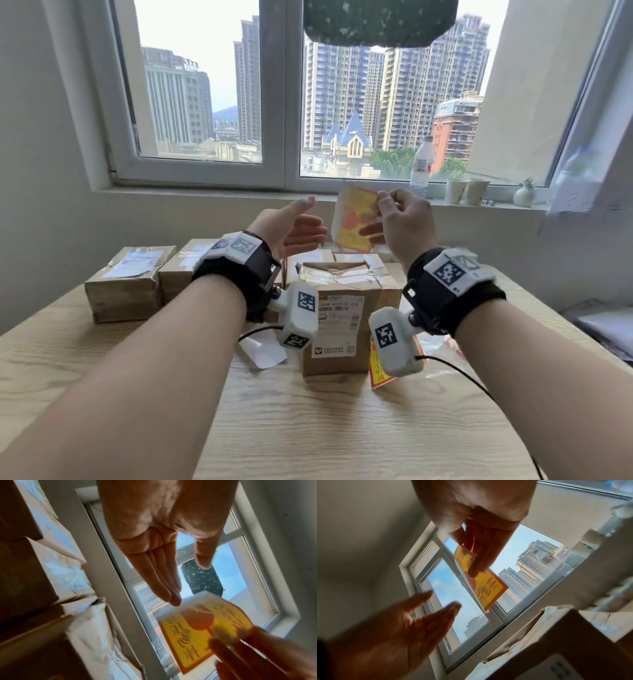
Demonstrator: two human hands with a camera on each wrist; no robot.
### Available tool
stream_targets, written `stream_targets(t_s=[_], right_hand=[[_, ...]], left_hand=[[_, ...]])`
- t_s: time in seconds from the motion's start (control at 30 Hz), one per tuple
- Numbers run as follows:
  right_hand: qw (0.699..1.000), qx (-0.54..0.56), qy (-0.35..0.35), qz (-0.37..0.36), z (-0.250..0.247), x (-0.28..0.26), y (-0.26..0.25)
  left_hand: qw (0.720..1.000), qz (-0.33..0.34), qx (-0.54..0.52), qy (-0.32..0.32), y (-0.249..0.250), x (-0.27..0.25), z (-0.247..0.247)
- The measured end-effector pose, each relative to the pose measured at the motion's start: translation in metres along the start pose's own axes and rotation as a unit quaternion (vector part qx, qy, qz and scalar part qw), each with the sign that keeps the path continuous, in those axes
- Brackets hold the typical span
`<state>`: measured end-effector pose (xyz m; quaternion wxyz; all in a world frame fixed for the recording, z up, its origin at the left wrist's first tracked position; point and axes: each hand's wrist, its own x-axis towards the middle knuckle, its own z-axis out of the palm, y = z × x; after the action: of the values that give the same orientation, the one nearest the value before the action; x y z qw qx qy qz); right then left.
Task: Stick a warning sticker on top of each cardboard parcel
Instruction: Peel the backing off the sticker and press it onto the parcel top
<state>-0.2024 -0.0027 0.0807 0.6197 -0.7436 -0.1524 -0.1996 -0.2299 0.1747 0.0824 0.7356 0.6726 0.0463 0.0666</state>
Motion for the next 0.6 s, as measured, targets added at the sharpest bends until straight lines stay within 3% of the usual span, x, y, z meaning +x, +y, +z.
stream_targets(t_s=[0.13, 0.23, 0.5, 0.6], right_hand=[[0.983, -0.136, -0.042, -0.120, 0.002, -0.002, 0.002], [0.963, -0.204, -0.060, -0.167, 0.003, -0.007, 0.008], [0.956, -0.220, -0.126, -0.151, -0.006, -0.018, 0.020], [0.962, -0.223, -0.071, -0.138, -0.015, -0.011, 0.025]], left_hand=[[0.998, -0.005, 0.041, -0.050, 0.007, -0.003, 0.018], [0.999, -0.011, 0.033, -0.002, 0.005, -0.001, 0.025], [0.996, -0.013, 0.044, 0.074, 0.000, 0.008, 0.019], [0.992, -0.016, 0.106, 0.063, -0.002, 0.013, 0.012]])
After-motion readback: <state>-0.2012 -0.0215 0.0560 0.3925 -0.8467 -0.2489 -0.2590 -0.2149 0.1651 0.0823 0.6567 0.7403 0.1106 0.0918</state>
